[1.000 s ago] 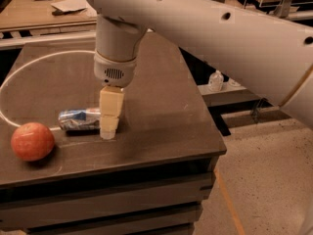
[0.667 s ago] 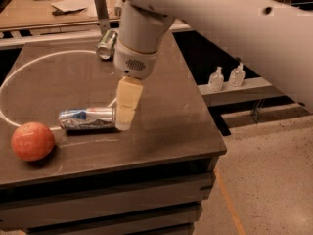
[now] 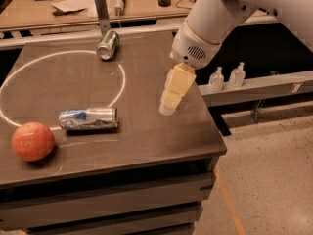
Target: Move redbull can near apple
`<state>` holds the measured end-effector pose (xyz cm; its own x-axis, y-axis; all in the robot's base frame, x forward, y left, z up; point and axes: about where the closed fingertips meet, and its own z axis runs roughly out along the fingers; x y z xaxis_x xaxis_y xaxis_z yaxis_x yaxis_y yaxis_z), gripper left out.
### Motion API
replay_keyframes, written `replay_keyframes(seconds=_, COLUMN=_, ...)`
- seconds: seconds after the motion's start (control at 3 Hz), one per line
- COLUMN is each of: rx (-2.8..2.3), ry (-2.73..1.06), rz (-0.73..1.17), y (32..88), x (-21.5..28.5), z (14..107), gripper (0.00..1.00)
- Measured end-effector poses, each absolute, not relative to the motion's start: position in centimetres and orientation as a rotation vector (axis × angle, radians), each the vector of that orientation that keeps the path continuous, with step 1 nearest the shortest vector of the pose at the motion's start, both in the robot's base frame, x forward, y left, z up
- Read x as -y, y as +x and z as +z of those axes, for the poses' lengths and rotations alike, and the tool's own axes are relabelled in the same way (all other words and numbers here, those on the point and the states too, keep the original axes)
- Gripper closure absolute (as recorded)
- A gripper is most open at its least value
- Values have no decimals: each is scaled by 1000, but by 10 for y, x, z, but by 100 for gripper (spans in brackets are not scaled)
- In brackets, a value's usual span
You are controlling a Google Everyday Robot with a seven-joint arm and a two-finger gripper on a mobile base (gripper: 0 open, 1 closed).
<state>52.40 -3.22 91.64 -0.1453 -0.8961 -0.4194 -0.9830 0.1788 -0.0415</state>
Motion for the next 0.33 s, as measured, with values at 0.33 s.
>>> replay_keyframes(seconds=0.33, rx=-2113, ry=-1780, rz=345, y=524, x=32, z=916, gripper=0)
